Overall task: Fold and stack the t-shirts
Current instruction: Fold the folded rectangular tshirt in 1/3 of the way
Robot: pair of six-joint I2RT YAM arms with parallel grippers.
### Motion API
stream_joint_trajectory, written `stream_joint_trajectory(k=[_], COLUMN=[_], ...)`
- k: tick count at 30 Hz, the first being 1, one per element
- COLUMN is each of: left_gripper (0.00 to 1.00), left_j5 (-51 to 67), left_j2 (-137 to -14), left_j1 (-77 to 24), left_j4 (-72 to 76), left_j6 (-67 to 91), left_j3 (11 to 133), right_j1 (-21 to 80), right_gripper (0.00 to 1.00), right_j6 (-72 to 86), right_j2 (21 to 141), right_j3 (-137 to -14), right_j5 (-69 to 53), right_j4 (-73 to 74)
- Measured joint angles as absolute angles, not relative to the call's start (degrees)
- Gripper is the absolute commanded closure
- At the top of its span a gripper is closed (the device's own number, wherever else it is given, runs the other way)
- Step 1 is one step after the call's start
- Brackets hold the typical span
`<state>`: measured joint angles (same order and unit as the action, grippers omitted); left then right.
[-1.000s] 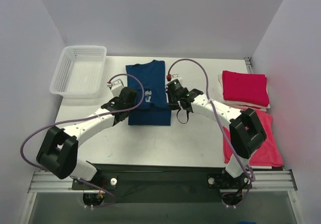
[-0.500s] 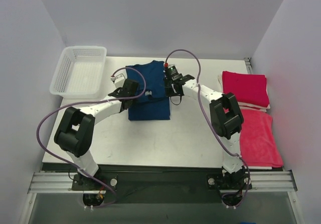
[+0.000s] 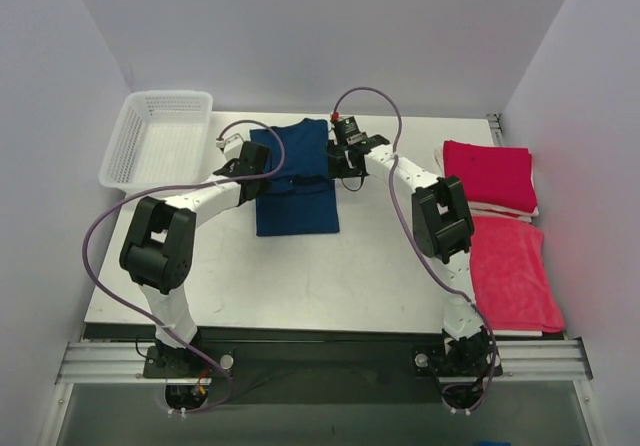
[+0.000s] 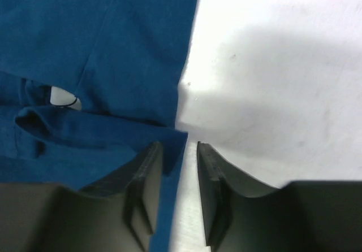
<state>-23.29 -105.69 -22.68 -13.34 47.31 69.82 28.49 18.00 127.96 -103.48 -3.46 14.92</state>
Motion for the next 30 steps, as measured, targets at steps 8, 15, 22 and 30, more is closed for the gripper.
stream_joint_trajectory(k=[8,15,22,30], left_gripper=[0.40,0.40,0.40,0.40], left_j5=[-20.56,-17.63,-11.29,-8.45], left_j2=[-107.04,-105.69,-101.06,-101.89], left_j1=[-19.66,-19.42,-20.88,-25.02], left_j4=[-12.60,-11.40,-10.83,-11.49], left_j6=[44.64,42.70,42.44,42.61], left_j3=[75.66,77.19,69.93,66.96], right_j1=[26.65,26.92,31.81,36.73], right_gripper=[0.60,0.60,0.60,0.61], right_j6=[16.75,16.29,16.19,16.40], right_j2=[130.17,126.85,121.69,122.06], right_j3=[-110.83,-106.54,-98.89,-98.80], right_j5=[-1.08,0.67,1.96,1.52], right_j4=[15.68,15.66,16.49,17.02])
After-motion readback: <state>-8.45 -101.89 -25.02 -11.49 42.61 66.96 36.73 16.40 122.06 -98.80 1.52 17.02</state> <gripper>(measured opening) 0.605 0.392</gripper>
